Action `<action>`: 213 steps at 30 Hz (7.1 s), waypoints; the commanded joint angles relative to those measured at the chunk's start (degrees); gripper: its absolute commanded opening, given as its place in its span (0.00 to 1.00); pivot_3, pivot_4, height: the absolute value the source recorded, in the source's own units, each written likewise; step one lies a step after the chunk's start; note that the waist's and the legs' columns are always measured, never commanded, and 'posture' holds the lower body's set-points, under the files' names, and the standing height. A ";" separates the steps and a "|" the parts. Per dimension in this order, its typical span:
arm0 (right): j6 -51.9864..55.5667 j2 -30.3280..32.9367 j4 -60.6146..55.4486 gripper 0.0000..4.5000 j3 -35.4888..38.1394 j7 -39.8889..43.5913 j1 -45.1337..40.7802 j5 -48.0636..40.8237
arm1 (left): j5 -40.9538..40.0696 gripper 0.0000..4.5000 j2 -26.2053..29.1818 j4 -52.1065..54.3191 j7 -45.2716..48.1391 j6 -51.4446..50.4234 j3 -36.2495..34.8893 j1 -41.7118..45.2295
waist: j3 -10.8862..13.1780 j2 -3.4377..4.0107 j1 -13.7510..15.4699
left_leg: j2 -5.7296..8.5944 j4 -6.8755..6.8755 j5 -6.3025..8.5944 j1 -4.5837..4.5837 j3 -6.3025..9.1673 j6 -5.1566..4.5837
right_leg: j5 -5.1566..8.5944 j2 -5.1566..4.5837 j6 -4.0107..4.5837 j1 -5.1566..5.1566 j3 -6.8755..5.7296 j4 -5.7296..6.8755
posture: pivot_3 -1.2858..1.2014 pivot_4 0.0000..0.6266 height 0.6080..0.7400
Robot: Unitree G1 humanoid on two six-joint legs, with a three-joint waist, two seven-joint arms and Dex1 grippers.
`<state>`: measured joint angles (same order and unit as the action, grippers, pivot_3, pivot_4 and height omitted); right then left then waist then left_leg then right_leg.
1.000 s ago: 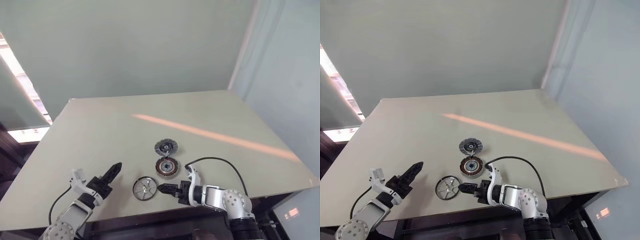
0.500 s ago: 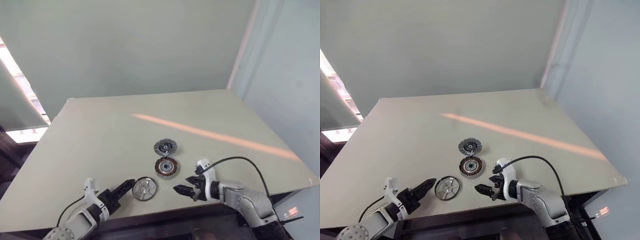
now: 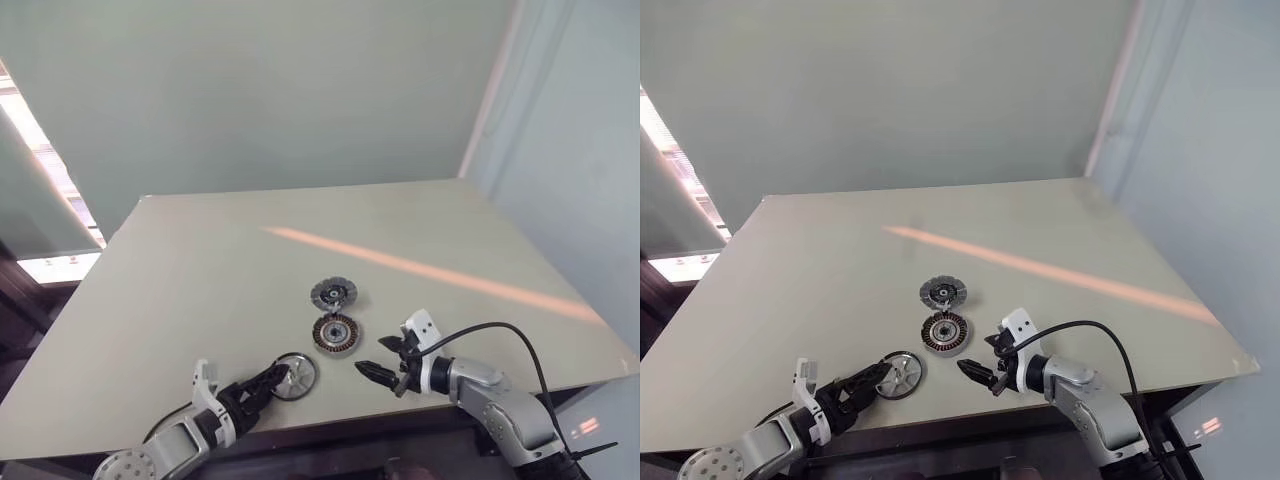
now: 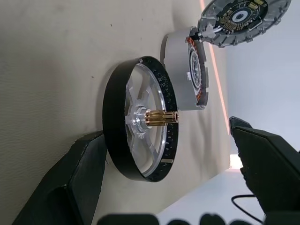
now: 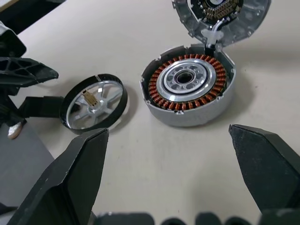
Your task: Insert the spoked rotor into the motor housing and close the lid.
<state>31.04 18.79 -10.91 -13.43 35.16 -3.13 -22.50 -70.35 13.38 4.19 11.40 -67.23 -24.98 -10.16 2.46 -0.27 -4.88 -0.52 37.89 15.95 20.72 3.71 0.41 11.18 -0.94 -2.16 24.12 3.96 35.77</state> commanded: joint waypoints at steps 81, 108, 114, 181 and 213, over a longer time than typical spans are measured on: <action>36.67 -13.47 -1.25 1.00 25.25 -17.35 -11.03 -27.34 | 65.04 0.07 17.85 -3.12 31.09 85.40 31.92 12.06 | 0.21 0.27 0.81 | 0.29 0.10 0.54 -0.16 0.09 -0.26 | -0.22 0.11 -0.02 0.26 0.25 0.04 | 0.52 0.00 1.00; -45.39 1.32 15.51 1.00 -1.91 9.51 -6.48 13.97 | 58.60 0.07 15.29 -5.10 38.48 74.88 32.47 11.25 | 0.18 0.27 0.84 | 0.30 0.44 0.59 -0.36 0.08 -0.38 | -0.26 0.13 -0.05 -0.02 0.27 0.17 | 0.52 0.00 1.00; -45.73 0.68 15.54 1.00 -2.38 13.08 -6.07 12.78 | 59.67 0.07 15.31 -6.32 39.92 76.34 32.82 11.78 | 0.19 0.27 0.83 | 0.29 0.41 0.60 -0.76 0.08 -0.38 | -0.23 0.13 -0.01 -0.36 0.27 0.15 | 0.52 0.00 1.00; 61.46 -25.13 14.45 0.39 40.10 -48.74 -17.56 -51.70 | 98.06 0.07 19.24 -41.34 9.27 137.12 41.38 28.10 | 0.16 0.35 0.76 | 0.23 0.09 0.67 -1.06 0.09 -0.50 | -0.30 0.12 -0.15 -0.62 0.26 0.02 | 0.52 0.00 1.00; 59.21 -24.24 14.77 0.10 38.37 -50.16 -16.79 -53.61 | 86.26 1.00 20.70 -34.95 12.12 126.43 39.94 23.30 | 0.18 0.41 0.58 | 0.19 0.00 0.68 -1.01 0.06 -0.50 | -0.28 0.13 -0.14 -0.53 0.26 -0.04 | 0.52 0.00 1.00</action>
<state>90.93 -6.00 5.07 25.26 -14.71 -19.66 -75.70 18.84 33.14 -32.19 23.87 57.53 16.72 11.72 2.65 0.14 -4.30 -0.33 37.89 16.62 19.71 3.78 -0.09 10.89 -0.80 -2.30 23.60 4.22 35.74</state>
